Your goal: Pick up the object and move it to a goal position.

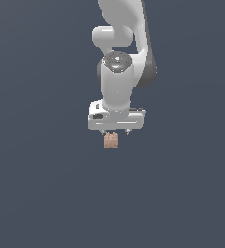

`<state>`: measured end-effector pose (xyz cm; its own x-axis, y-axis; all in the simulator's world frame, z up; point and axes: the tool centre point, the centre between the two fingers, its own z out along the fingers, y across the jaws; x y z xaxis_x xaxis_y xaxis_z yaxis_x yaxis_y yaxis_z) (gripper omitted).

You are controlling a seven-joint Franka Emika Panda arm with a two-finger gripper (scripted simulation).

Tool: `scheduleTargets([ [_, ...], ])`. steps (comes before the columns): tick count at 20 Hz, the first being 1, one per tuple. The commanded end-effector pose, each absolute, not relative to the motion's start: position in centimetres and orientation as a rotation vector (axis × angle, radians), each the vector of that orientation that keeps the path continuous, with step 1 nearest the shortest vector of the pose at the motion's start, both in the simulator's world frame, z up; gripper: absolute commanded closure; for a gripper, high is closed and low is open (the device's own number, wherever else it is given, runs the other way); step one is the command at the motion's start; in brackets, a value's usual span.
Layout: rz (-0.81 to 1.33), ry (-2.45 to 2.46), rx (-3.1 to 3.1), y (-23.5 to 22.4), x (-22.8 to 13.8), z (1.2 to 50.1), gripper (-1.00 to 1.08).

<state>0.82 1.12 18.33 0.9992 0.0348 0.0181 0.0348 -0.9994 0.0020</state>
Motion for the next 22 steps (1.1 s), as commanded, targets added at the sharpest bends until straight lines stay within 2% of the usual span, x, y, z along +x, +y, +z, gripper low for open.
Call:
scheduleTargets([
  [1, 0.029, 0.055, 3.139, 1.1, 0.8, 18.3, -0.92],
  [13, 0.08, 0.095, 3.161, 2.2, 1.6, 19.4, -0.92],
  [22, 0.053, 0.056, 3.155, 1.1, -0.2, 15.8, -0.92],
])
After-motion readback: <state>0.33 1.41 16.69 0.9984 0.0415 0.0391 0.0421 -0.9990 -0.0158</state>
